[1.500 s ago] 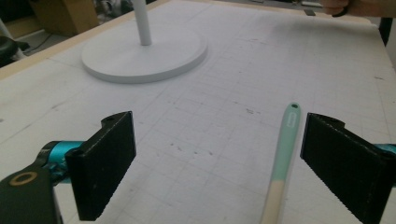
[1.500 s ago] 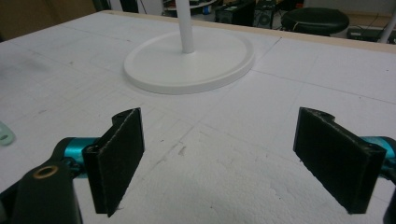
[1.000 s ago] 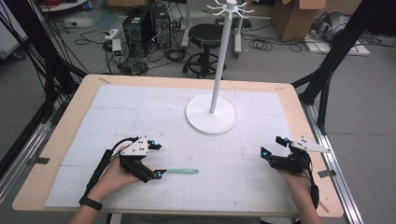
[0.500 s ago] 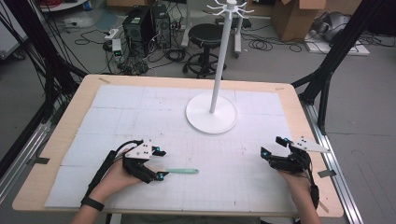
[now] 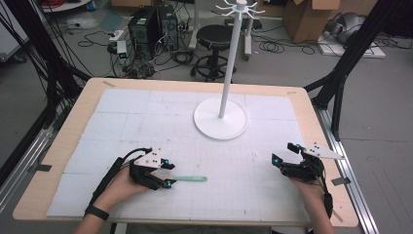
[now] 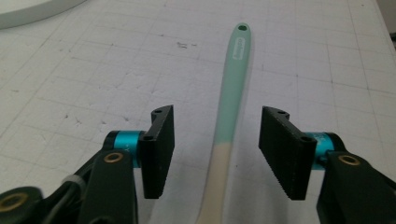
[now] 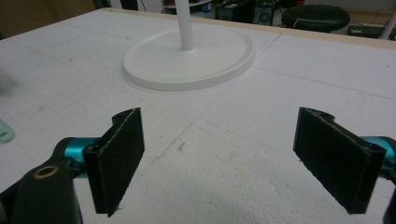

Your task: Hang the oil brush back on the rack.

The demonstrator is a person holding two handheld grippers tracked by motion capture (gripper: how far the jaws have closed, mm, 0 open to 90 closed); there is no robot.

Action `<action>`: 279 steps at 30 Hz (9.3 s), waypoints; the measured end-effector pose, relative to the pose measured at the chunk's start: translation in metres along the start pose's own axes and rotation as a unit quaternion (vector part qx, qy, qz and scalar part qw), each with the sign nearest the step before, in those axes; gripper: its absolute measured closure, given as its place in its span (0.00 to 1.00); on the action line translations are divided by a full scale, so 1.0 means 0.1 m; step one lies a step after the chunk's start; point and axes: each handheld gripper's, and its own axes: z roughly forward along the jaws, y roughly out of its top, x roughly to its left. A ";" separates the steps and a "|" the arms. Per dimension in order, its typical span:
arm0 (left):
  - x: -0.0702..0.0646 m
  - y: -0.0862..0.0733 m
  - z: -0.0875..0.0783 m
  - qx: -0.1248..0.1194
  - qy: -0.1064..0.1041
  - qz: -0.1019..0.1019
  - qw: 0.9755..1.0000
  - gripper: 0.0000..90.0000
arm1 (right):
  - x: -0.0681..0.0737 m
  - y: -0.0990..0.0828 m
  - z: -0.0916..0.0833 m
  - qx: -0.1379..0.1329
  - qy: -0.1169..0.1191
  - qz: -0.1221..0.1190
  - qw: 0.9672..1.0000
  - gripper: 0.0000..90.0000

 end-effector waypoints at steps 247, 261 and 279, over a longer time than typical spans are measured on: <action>0.20 -0.28 -1.01 -0.177 0.229 -0.117 0.950 0.13 | -0.06 0.01 0.01 0.005 0.007 0.007 1.000 0.19; 0.25 -0.52 -0.93 -0.174 0.229 -0.143 0.947 0.13 | -0.14 -0.01 -0.09 0.000 -0.010 0.009 1.000 0.16; 0.29 -0.53 -0.93 -0.173 0.241 -0.146 0.944 0.13 | -0.17 -0.05 -0.17 0.000 -0.020 0.008 1.000 0.16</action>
